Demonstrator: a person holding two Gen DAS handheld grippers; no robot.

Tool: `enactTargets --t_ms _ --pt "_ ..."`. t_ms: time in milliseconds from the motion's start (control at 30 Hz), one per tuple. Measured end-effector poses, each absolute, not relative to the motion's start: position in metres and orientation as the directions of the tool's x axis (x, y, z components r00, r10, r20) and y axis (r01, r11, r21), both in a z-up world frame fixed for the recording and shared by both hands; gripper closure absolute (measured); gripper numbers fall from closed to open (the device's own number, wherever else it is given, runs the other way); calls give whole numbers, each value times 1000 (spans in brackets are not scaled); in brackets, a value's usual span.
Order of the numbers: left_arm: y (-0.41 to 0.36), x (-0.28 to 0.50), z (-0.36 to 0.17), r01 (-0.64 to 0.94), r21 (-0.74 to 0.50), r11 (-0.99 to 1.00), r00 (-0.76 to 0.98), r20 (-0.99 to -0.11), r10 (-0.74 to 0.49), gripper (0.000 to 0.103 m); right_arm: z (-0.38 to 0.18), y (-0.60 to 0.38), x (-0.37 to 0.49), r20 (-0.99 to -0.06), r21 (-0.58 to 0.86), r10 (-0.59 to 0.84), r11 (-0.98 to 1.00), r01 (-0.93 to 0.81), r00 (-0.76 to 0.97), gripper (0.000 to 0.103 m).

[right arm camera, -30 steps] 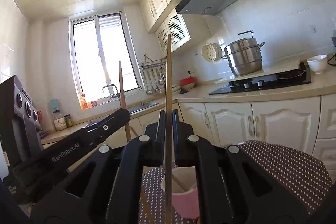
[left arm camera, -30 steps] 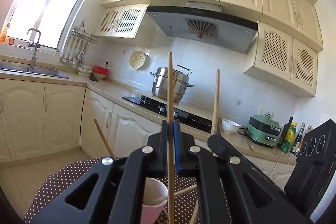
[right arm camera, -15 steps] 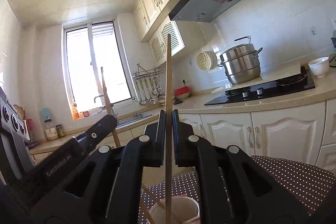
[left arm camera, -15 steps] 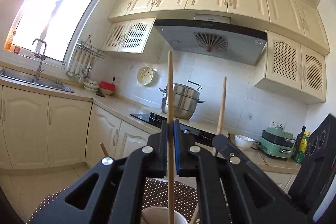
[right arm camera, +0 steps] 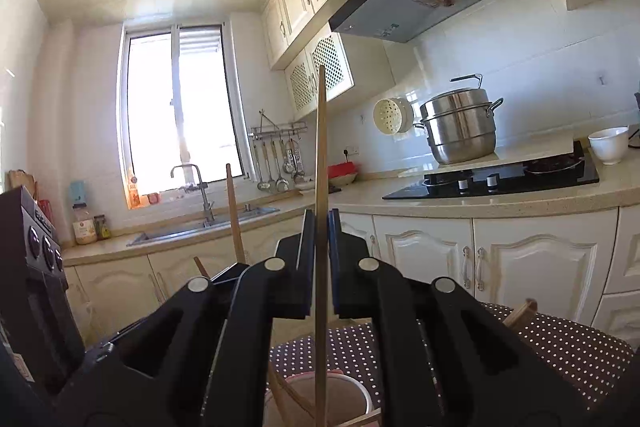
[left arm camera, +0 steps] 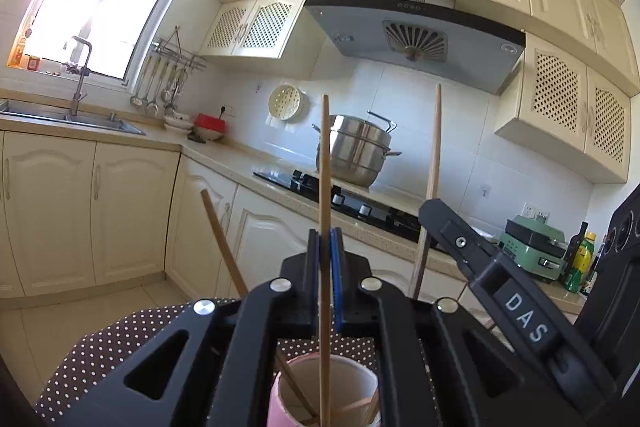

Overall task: Organize utensils
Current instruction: 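Raise the left tool's chopstick over the pink cup and release it while the right tool drops its chopstick in, then grasp the light blue utensil handle with the left tool while the right tool grasps a chopstick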

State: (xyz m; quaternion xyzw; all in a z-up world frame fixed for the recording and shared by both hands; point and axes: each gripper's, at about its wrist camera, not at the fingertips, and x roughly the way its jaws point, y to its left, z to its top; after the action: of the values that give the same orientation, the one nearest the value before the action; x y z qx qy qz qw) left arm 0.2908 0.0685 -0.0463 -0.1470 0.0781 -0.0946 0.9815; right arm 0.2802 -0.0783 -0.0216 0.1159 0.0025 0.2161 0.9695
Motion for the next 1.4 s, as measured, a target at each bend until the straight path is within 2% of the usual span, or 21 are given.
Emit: enactTargets --t_ms 167,200,267,333,533,1033,1233,1400 --pt "71 287 -51 157 -287 945 961 -177 -214 94 -23 -76 275 29 209 426 882 -422 904 96" --pt "71 286 -53 154 -281 947 958 -193 -213 91 -23 -76 274 25 206 427 883 -423 904 96" --pt "72 282 -54 146 -276 950 954 -216 -210 74 -22 -75 269 17 188 429 886 -424 903 96" --pt "74 278 -54 146 -270 952 949 -233 -212 73 -23 -74 266 4 176 431 888 -425 902 96" --pt "74 264 -51 134 -242 961 941 -274 -200 60 -25 -75 254 -36 148 427 896 -418 903 96" --pt "67 228 -48 127 -200 971 910 -366 -194 52 -24 -83 223 -96 129 411 908 -398 906 95" --pt "62 209 -53 144 -202 969 861 -456 -223 50 -24 -89 203 -125 108 386 921 -374 914 95" --pt "59 202 -72 140 -243 960 770 -582 -260 50 -33 -94 184 -164 78 369 929 -360 915 95"
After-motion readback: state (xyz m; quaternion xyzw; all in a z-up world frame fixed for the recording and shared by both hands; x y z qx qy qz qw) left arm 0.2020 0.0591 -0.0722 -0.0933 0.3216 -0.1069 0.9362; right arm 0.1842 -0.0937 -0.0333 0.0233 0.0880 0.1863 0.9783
